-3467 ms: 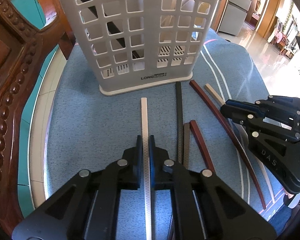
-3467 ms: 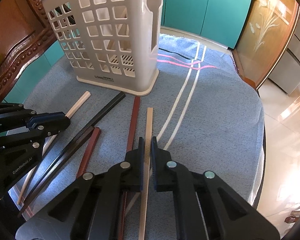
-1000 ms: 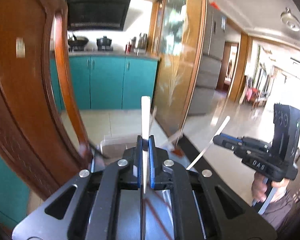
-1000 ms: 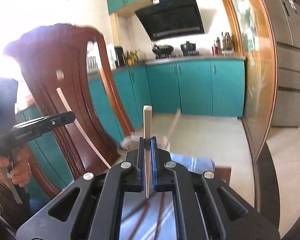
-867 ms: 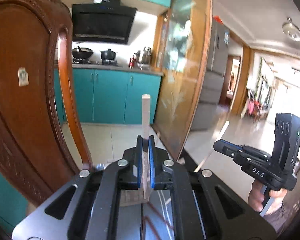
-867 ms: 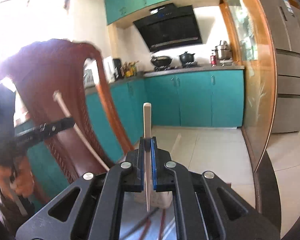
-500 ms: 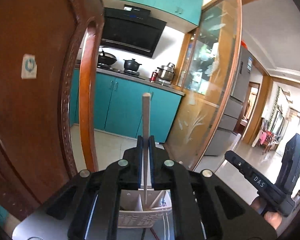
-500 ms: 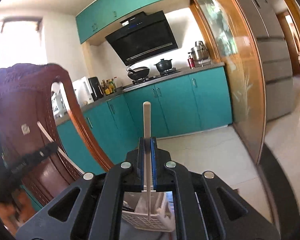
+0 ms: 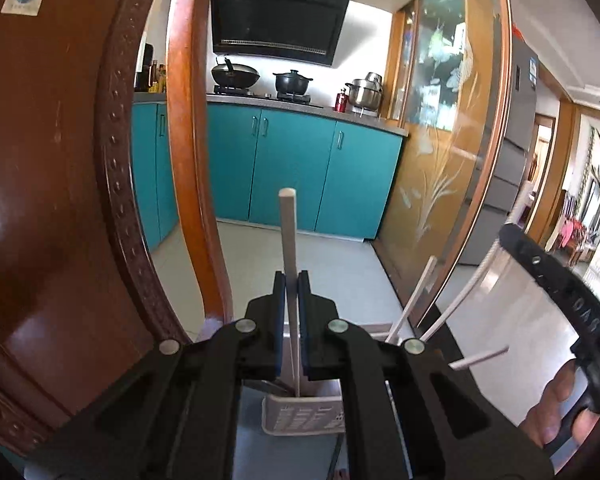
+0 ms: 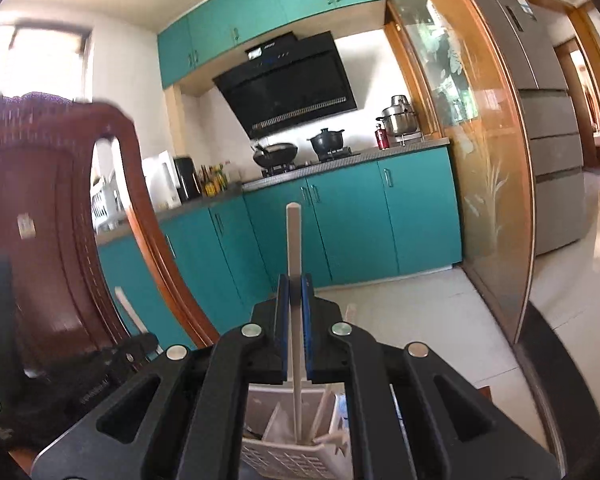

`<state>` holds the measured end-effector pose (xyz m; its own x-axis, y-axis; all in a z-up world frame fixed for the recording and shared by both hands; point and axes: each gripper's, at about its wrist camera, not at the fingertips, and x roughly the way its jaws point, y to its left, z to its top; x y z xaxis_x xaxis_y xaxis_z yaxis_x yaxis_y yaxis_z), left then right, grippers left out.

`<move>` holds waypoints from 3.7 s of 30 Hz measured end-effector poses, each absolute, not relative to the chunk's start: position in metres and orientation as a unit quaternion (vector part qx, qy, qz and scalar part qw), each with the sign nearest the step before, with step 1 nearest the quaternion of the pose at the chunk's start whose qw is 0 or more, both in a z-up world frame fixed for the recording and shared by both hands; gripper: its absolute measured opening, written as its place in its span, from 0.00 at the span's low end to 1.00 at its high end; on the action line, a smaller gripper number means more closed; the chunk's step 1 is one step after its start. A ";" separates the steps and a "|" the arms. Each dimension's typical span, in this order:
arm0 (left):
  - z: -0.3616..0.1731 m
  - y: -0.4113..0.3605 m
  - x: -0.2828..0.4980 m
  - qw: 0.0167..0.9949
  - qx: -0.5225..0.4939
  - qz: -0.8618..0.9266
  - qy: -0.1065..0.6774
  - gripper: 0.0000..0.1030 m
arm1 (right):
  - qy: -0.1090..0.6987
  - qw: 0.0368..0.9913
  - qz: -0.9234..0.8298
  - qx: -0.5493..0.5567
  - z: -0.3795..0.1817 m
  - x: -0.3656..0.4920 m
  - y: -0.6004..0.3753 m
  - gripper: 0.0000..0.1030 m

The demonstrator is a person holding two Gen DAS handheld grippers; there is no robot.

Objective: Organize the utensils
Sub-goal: 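Open both tools to drop the chopsticks into the basket, then bring both open tools back down over the remaining chopsticks on the cloth, then close the right tool on a dark red chopstick while the left tool aligns over a black chopstick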

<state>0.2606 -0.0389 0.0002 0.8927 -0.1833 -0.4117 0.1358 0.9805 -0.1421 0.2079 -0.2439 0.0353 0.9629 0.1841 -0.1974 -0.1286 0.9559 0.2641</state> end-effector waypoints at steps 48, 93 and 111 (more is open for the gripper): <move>-0.091 -0.033 0.177 0.968 0.034 -0.082 0.234 0.38 | 0.341 0.931 0.115 -0.060 -0.106 0.143 -0.220 0.35; -0.198 -0.086 0.196 0.860 0.093 -0.191 0.464 0.47 | 0.516 0.852 0.081 -0.038 -0.183 0.179 -0.234 0.06; -0.231 -0.095 0.195 0.833 0.112 -0.191 0.507 0.33 | 0.514 0.853 0.075 -0.038 -0.186 0.183 -0.232 0.07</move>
<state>0.1947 -0.0953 -0.2315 0.4127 -0.2045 -0.8876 0.4320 0.9019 -0.0069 0.1827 -0.2316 -0.1857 0.4594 0.0898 -0.8837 -0.1676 0.9858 0.0130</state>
